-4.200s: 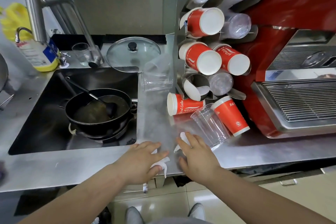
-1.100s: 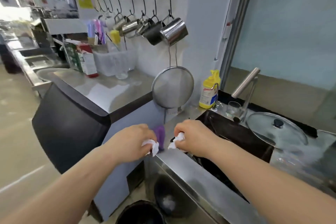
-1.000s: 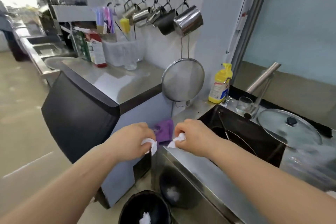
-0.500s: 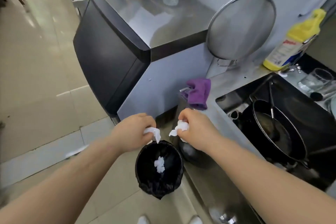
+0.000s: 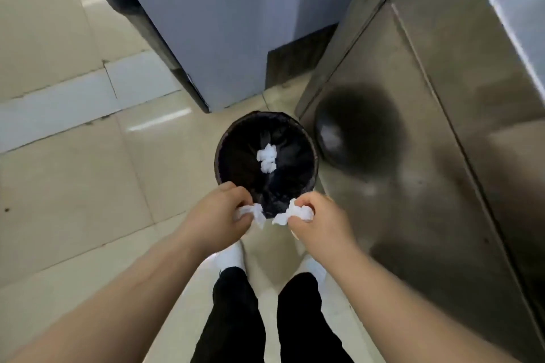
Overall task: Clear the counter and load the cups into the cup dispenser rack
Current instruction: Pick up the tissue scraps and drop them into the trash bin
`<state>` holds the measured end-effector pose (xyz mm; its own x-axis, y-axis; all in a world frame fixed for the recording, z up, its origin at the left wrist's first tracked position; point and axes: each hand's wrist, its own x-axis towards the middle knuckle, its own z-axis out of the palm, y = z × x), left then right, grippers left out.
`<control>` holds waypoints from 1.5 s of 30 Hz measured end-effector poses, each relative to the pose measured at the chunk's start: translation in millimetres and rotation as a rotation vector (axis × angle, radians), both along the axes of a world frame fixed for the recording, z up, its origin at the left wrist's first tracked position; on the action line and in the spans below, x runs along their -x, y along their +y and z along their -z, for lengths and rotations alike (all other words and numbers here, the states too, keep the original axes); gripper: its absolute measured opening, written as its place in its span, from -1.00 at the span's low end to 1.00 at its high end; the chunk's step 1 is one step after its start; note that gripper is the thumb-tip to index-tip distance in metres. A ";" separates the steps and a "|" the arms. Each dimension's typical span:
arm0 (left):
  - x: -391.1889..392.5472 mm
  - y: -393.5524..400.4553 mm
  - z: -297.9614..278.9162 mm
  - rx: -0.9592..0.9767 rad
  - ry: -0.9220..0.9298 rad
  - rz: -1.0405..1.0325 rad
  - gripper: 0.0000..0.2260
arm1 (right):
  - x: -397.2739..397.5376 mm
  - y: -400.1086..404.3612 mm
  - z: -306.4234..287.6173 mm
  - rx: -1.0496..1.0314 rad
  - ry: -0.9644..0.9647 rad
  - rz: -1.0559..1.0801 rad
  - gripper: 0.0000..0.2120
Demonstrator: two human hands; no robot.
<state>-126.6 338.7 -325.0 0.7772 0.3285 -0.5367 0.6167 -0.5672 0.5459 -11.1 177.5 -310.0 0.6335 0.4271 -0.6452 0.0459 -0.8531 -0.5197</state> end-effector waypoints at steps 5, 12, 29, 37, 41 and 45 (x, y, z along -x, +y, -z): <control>4.4 -10.6 85.8 0.054 0.011 -0.095 -0.86 | 5.2 -0.8 83.2 0.063 0.087 0.060 -0.83; -5.8 -2.5 184.3 0.041 -0.005 -0.151 -0.94 | -7.0 18.7 174.7 0.066 0.099 0.127 -0.92; -69.0 47.2 283.4 -0.076 -0.031 0.136 -0.79 | -41.1 45.8 275.6 0.080 0.051 0.095 -0.93; -71.1 47.2 293.2 -0.081 -0.002 0.136 -0.75 | -43.6 50.7 283.0 0.033 0.054 0.049 -0.81; -66.2 48.5 292.0 -0.086 0.027 0.163 -0.73 | -44.0 48.6 283.3 0.030 0.084 0.042 -0.65; -60.8 46.5 279.7 -0.079 0.061 0.224 -0.78 | -42.0 43.3 276.2 0.052 0.105 0.053 -0.69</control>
